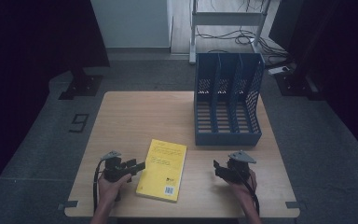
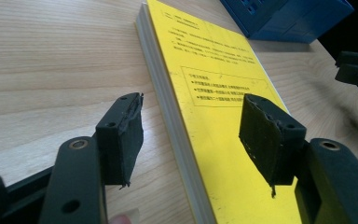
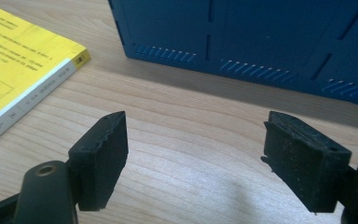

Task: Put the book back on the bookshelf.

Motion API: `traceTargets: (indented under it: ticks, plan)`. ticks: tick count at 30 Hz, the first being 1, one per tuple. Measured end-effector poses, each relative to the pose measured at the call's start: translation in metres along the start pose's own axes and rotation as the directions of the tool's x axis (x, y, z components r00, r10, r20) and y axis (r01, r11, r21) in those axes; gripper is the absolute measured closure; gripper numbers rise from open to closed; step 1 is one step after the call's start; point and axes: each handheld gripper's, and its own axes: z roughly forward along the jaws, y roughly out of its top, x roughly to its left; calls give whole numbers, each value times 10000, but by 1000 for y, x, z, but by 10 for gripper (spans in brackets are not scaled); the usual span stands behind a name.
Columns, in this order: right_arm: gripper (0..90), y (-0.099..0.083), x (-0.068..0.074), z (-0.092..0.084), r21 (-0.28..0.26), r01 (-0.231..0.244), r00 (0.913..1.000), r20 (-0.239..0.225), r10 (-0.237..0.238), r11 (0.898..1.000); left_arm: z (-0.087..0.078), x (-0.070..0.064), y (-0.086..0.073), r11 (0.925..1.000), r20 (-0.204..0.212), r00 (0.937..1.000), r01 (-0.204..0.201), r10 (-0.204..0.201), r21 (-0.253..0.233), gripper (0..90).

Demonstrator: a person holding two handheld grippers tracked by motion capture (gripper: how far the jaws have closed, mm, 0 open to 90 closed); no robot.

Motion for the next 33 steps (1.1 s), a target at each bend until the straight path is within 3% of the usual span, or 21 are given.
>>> traceTargets:
  ticks: [8,15,20,28,33]
  plan:
    - [216,0,7,2,42,164,9998,-152,-164,9999,11,-8,-4,9994,62,9998,-167,165,288,393]
    - [221,-1,12,5,130,246,9993,-294,-242,9996,24,-17,-8,9950,84,9982,-595,590,797,396]
    - [223,0,12,5,95,182,9991,-389,-179,9998,24,-17,-8,9955,82,9986,-528,523,791,411]
    - [231,2,15,5,45,130,9981,-606,-127,9999,24,-18,-9,9935,-101,9970,-752,763,850,432]
    - [263,2,22,5,-308,56,9976,-685,-77,9995,24,-18,-9,9930,-174,9965,-806,824,866,443]
